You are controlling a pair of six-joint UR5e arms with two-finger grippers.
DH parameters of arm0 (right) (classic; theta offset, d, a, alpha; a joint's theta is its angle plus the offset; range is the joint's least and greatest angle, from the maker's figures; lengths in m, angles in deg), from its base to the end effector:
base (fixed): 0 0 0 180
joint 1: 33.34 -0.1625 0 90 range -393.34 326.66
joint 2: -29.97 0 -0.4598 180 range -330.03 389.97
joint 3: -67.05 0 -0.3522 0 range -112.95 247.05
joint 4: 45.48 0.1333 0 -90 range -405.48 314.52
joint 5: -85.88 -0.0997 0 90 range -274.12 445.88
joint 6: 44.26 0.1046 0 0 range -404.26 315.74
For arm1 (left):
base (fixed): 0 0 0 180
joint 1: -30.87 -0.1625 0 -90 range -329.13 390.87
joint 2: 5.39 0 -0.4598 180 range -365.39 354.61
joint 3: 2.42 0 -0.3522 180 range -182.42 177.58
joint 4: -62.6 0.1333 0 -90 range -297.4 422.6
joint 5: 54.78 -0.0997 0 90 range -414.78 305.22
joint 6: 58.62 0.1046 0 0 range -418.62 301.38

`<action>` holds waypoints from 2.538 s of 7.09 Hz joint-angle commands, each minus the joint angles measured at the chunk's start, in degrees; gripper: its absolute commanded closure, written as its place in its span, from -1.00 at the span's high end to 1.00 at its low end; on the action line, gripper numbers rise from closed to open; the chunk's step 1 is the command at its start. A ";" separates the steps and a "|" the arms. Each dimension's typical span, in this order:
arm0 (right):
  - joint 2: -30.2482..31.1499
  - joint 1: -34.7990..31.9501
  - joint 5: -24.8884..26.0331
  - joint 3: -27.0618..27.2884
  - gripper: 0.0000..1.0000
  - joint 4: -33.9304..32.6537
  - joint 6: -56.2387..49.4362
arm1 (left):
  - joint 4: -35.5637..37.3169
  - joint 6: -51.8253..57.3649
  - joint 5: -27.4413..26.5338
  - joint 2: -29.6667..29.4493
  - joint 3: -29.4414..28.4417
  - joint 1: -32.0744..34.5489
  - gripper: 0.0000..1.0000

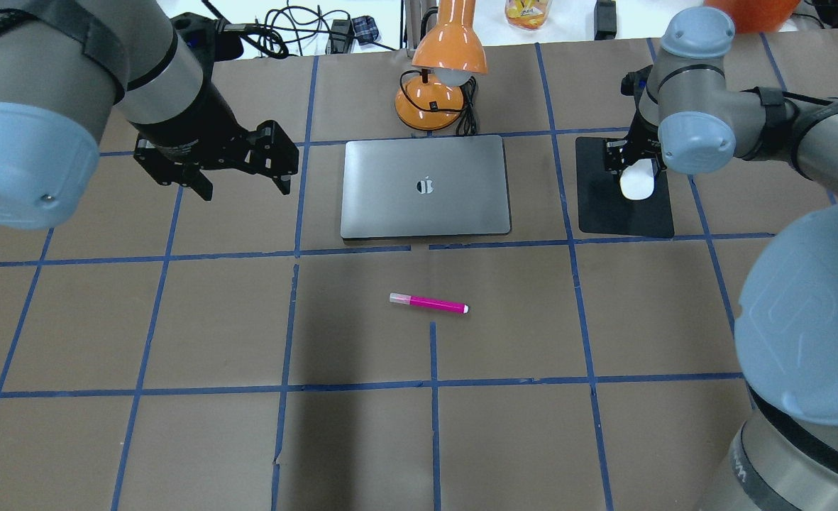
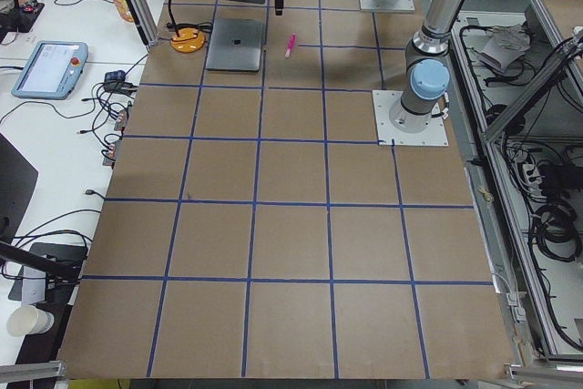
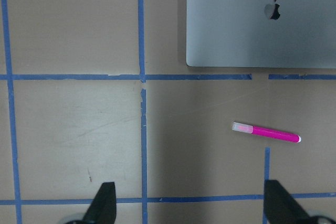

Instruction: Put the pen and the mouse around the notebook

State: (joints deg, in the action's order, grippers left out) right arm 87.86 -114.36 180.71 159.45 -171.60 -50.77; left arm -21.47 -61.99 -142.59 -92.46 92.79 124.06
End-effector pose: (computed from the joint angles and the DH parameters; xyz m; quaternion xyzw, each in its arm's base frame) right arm 0.0235 -0.6488 0.2510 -0.0221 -0.9988 0.0082 0.0436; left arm -0.1613 -0.4263 0.5097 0.0010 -0.9993 0.0307 0.0209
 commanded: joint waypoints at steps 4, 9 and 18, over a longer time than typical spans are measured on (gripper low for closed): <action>-0.69 -2.29 -0.09 -1.35 1.00 -1.50 0.44 | -0.65 1.01 -0.35 0.85 -0.28 -1.79 1.00; 24.57 -2.66 -0.87 -0.56 1.00 29.78 0.96 | -0.74 1.09 -0.26 -0.12 -0.55 -1.79 1.00; 37.38 -5.12 -4.04 3.84 1.00 38.14 3.08 | -2.51 0.47 -0.26 0.23 -0.55 -1.87 1.00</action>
State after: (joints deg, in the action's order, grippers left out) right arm 125.22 -119.44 176.50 163.27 -133.50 -47.67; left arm -24.03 -61.45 -142.91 -92.42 92.25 122.19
